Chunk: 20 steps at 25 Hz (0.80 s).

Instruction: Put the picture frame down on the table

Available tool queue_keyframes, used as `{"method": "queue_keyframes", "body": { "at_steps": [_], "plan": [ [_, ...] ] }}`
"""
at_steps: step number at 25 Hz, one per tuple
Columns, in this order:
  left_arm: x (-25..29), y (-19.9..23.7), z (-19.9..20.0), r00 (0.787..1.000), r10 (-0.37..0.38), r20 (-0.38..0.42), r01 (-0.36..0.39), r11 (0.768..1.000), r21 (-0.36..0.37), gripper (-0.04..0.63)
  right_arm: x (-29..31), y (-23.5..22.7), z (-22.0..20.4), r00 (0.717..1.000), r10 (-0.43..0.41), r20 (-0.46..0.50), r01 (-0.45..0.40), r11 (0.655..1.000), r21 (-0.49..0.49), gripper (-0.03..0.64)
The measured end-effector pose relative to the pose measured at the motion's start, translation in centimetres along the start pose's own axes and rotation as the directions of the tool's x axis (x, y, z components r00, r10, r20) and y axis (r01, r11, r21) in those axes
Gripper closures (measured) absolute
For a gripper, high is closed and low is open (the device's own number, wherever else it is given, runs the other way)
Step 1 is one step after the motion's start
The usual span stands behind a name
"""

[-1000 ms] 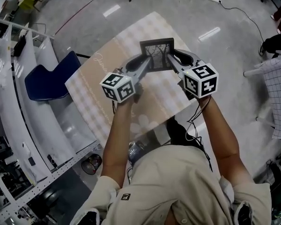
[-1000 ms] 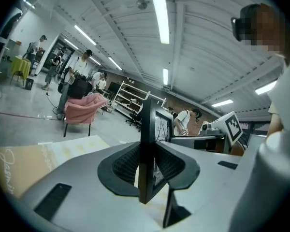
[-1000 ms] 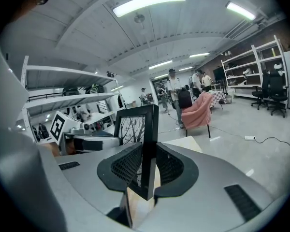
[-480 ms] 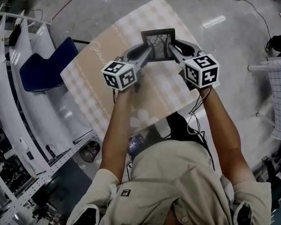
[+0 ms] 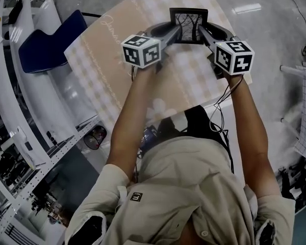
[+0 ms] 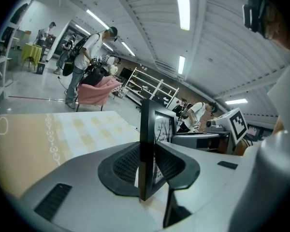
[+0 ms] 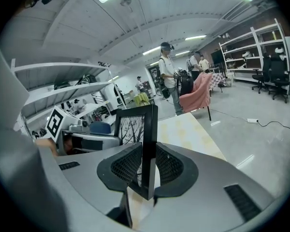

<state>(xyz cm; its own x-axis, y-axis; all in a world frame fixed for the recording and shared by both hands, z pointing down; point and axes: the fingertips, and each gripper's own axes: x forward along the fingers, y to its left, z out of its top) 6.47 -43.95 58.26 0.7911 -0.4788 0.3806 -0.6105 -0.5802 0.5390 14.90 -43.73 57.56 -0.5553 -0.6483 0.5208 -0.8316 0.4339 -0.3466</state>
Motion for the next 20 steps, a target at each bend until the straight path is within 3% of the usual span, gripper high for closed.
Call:
{"method": "queue_keyframes", "body": {
  "at_steps": [20],
  "plan": [
    [3.5,3.5,-4.5,0.995,0.04,-0.095,-0.046,0.997,-0.061,0.503,3.9,-3.3,-4.7,0.996,0.009,-0.088,-0.005,0.999,0.044,0.532]
  ]
}}
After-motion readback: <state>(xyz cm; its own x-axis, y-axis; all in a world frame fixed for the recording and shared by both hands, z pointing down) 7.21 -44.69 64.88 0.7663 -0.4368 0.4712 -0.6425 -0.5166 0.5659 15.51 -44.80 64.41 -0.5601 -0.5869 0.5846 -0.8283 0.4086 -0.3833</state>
